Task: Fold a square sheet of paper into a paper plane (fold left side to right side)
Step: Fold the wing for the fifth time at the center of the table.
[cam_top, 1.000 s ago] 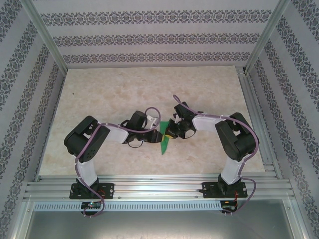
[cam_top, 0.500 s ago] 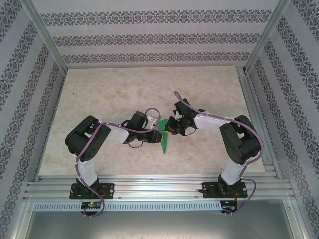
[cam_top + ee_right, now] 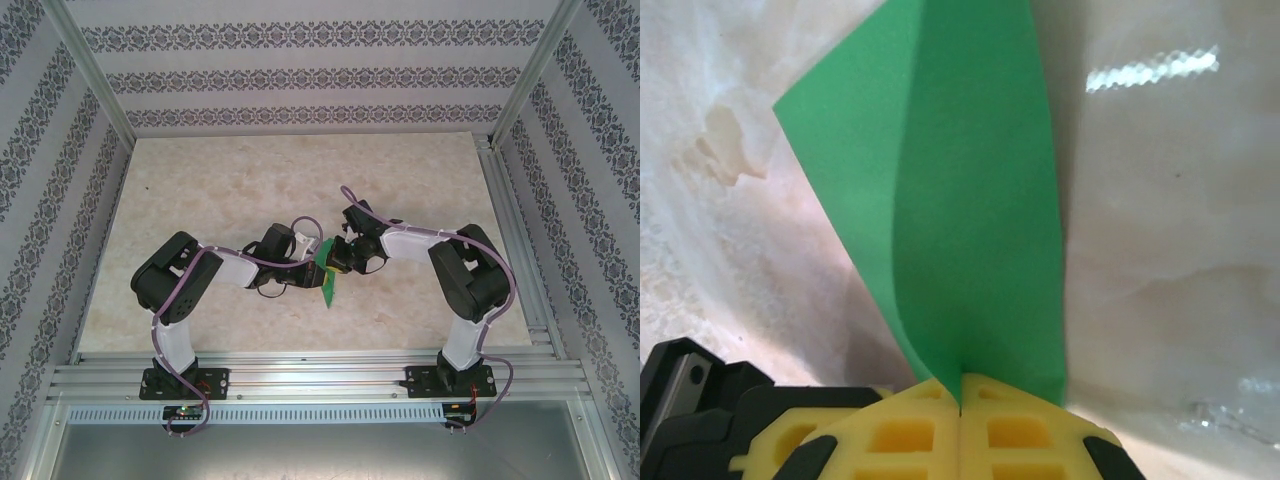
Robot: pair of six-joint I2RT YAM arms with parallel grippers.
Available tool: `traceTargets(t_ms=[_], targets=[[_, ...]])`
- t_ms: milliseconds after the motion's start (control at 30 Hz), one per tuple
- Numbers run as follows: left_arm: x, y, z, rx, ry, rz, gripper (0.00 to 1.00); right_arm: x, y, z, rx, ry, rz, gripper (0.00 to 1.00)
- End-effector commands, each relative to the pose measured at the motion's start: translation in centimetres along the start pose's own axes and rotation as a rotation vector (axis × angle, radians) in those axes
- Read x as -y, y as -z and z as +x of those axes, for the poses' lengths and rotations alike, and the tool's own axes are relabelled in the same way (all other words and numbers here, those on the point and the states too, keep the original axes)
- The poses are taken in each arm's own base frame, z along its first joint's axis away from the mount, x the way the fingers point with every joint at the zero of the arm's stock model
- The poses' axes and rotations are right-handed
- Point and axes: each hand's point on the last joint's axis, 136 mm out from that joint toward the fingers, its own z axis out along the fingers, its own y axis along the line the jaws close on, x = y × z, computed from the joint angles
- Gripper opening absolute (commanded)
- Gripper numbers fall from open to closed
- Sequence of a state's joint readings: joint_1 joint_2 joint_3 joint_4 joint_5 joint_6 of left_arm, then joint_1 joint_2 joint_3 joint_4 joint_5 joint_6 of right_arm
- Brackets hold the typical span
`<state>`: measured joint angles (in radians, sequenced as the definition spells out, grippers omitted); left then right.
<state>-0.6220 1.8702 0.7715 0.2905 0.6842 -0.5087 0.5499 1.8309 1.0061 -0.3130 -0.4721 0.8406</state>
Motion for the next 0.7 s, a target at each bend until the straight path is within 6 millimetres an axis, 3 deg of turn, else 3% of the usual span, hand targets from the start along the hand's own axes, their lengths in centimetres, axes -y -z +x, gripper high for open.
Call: traceTargets(t_ms=[0,133,233,500,667], targets=[[-3.3,-1.0,2.4,-0.053,0.026,-0.105,0.11,-0.8,-0.8,-0.8,0.022,0.013,-0.016,0.00],[-3.4,-1.0,2.6,-0.052,0.025,-0.106,0.11,-0.7,-1.3,-0.8,0.016,0.005,-0.024,0.00],[-2.3,-0.6,1.9,-0.020,0.024,-0.065,0.11,0.2,-1.7,-0.6,0.006,0.006,0.003,0.00],[1.1,4.1,-2.2,0.099,-0.029,-0.044,0.18,1.9,-1.8,0.1,-0.012,0.024,0.076,0.00],[0.9,6.2,-4.7,0.165,0.004,-0.070,0.15,1.9,-1.9,0.2,-0.013,0.027,0.078,0.00]])
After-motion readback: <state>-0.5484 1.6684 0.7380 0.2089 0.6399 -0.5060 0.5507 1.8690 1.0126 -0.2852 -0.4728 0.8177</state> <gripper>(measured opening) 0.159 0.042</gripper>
